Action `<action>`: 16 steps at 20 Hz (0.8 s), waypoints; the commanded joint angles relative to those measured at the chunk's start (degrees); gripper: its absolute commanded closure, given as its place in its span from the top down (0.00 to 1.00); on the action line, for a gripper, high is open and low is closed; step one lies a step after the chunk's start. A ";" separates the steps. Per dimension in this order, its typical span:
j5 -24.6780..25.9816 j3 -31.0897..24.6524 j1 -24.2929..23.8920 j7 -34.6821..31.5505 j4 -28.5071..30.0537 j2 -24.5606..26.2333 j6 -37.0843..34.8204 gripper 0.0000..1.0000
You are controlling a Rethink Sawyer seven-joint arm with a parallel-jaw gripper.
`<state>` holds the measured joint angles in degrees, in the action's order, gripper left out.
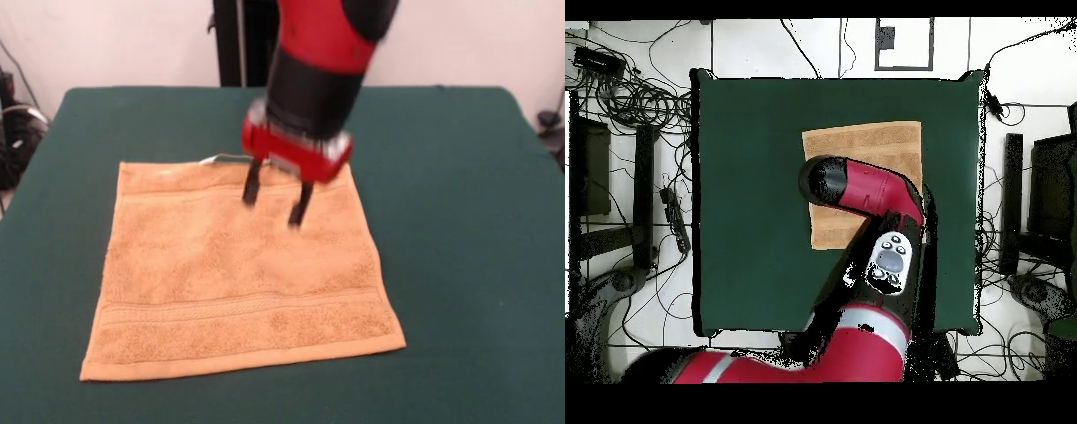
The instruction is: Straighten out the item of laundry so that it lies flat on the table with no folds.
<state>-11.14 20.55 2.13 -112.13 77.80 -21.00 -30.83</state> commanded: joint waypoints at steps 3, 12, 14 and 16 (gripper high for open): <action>-0.11 -6.41 0.71 -1.77 6.14 -13.69 -22.58 1.00; 7.35 2.81 8.40 -13.08 3.64 -9.51 -2.44 1.00; 7.77 6.03 10.65 -15.27 2.35 -8.47 -2.12 1.00; 7.26 8.32 12.10 -16.65 1.56 -7.49 -1.80 1.00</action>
<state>-6.16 27.30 9.50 -112.13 77.68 -33.42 -33.19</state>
